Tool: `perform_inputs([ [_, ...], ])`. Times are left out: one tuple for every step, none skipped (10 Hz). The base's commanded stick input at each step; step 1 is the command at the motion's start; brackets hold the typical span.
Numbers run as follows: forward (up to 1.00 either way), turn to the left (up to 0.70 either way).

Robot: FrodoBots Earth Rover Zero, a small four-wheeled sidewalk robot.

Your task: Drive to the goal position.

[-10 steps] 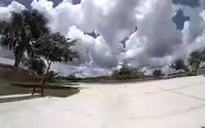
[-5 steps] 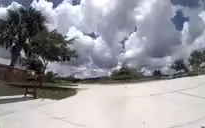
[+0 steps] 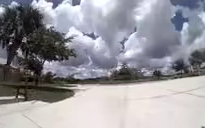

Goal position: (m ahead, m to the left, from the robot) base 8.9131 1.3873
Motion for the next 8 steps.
perform_inputs([
  [0.70, 0.00],
  [0.70, 0.00],
  [0.70, 0.00],
  [0.70, 0.00],
  [0.70, 0.00],
  [0.70, 0.00],
  [0.70, 0.00],
  [0.70, 0.00],
])
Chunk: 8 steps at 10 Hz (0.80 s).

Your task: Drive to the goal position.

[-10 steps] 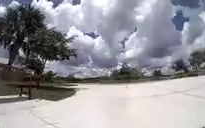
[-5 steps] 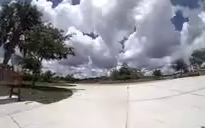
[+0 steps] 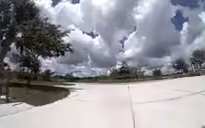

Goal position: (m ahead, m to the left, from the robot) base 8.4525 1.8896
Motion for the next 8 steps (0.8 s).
perform_inputs([
  [0.70, 0.00],
  [0.70, 0.00],
  [0.70, 0.00],
  [0.70, 0.00],
  [0.70, 0.00],
  [0.70, 0.00],
  [0.70, 0.00],
  [0.70, 0.00],
])
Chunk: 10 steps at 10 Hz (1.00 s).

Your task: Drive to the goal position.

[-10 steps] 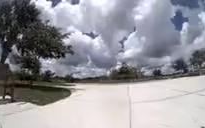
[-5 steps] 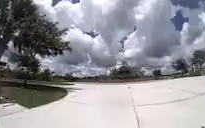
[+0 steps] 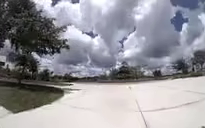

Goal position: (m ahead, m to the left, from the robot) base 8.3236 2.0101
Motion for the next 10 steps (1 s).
perform_inputs([
  [0.70, 0.16],
  [0.70, 0.35],
  [0.70, 0.35],
  [0.70, 0.35],
  [0.70, 0.10],
  [0.70, 0.00],
  [0.70, 0.00],
  [0.70, 0.00],
  [0.70, 0.00],
  [0.70, 0.00],
])
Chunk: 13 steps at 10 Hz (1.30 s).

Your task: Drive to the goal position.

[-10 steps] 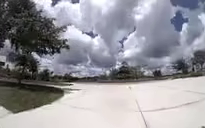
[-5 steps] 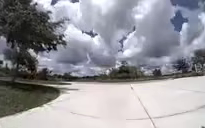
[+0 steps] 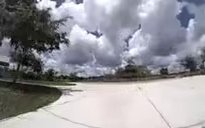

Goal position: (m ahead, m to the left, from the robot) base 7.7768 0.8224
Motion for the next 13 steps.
perform_inputs([
  [0.70, 0.00],
  [0.70, 0.00],
  [0.70, 0.00],
  [0.70, 0.00],
  [0.70, 0.00],
  [0.70, 0.00],
  [0.70, 0.00],
  [0.70, 0.00],
  [0.70, 0.00],
  [0.70, 0.00],
  [0.70, 0.00],
  [0.70, 0.00],
  [0.70, 0.00],
])
